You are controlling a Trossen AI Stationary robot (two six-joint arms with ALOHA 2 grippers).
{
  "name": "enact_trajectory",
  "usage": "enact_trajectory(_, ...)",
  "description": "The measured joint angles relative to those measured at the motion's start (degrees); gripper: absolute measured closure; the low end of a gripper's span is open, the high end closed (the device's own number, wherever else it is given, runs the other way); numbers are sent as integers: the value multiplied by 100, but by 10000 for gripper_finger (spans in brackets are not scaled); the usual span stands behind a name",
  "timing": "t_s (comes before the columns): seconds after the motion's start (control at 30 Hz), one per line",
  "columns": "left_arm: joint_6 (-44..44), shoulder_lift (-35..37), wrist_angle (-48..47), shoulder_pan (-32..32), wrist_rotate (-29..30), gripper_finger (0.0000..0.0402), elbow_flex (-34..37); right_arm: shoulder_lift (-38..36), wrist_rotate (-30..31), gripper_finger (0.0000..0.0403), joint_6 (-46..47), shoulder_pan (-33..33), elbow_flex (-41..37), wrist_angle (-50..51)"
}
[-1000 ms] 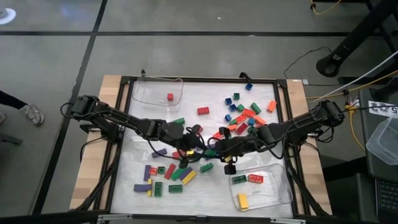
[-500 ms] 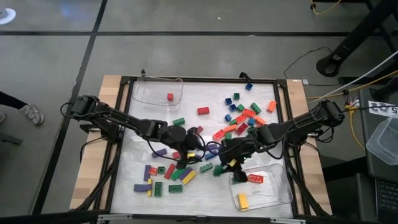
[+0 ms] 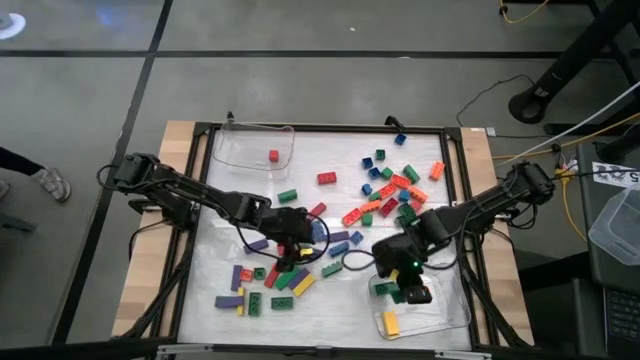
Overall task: Sort blocks by size
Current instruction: Put the rectangular green game piece into the bottom transparent bin, then put the rectangular violet block into the bottom transparent bin
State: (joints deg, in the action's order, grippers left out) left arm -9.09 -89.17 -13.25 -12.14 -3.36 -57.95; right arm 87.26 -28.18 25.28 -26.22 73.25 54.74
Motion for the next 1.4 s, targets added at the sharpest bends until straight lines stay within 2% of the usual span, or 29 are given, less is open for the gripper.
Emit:
enact_trajectory(0.1,-268,0,-509,0,0,192,0,0,521,293,291,-163,0,26)
enact_trajectory(0.17,-442,0,-921,0,0,192,0,0,656,280,416,-211,0,30)
enact_trajectory(0.57,-2109,0,-3571,-25,20,192,73,0,705,212,662,-227,0,28)
enact_trajectory(0.93,-2560,-2,-3515,-98,66,192,846,0,703,209,659,-227,0,24)
enact_trajectory(1.23,-2628,15,-2703,-101,122,193,1313,0,745,210,659,-227,0,-55)
enact_trajectory(1.4,-2758,20,-2692,-101,243,230,1364,0,912,210,618,-227,0,-109)
